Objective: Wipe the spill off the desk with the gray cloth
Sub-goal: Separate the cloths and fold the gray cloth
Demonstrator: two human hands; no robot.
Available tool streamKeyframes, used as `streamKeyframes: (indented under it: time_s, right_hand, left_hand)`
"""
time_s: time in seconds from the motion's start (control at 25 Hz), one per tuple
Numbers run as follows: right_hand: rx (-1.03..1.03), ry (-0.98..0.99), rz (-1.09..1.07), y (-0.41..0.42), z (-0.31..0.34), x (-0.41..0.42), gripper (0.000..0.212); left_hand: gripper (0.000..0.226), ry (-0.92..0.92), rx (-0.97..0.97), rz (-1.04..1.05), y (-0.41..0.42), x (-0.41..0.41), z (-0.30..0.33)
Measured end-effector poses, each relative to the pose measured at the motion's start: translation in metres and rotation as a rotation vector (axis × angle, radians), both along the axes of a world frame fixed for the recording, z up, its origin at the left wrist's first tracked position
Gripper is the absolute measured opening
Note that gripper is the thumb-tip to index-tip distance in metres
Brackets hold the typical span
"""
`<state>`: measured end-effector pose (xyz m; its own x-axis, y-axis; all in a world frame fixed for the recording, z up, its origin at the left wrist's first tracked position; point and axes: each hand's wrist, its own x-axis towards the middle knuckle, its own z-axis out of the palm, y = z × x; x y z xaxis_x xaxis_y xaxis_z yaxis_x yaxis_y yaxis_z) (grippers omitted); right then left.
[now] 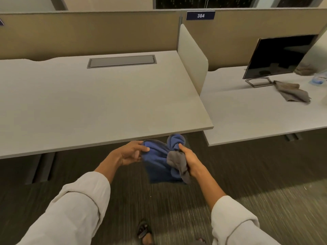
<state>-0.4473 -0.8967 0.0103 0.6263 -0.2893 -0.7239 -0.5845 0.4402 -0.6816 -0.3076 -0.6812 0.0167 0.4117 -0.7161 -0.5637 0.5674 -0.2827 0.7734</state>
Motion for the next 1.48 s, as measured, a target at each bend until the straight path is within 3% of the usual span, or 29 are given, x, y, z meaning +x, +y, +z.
streamKeyframes:
  time_s: [0.08,0.2,0.32,0.56,0.84,1.0,1.24,1.4,1.48]
  right_hand:
    - [0.023,-0.010,-0.098,0.013,-0.002,0.008,0.043]
    - [-0.004,-0.043,-0.230,0.029,-0.003,0.023,0.034]
    - [-0.270,-0.053,-0.247,0.039,-0.009,0.034,0.030]
    - [-0.645,-0.205,-0.122,0.052,-0.007,0.038,0.034]
    - [-0.779,-0.505,0.335,0.090,-0.023,0.040,0.034]
    - [-1.027,-0.660,0.603,0.111,-0.024,0.028,0.047]
    - [-1.208,-0.644,0.652,0.130,-0.030,0.021,0.050]
    - [-1.223,-0.521,0.646,0.144,-0.024,0.020,0.050]
    - [-1.119,-0.537,0.715,0.143,-0.024,0.018,0.062]
  left_hand:
    - [0.043,-0.025,-0.027,0.052,0.015,0.005,0.001]
    - [0.033,-0.141,-0.002,0.135,0.031,0.010,0.007]
    - [0.024,-0.290,0.107,0.264,0.045,0.016,0.008]
    - [0.044,-0.298,0.176,0.385,0.066,0.018,-0.011]
    - [0.038,-0.200,0.124,0.239,0.054,0.007,-0.001]
    - [0.041,-0.223,0.130,0.122,0.050,0.009,0.008]
    - [0.051,-0.182,0.206,0.033,0.053,0.011,0.019]
    - [0.025,-0.286,0.239,-0.146,0.051,0.015,0.025]
    - [0.022,-0.311,0.260,-0.207,0.052,0.018,0.025]
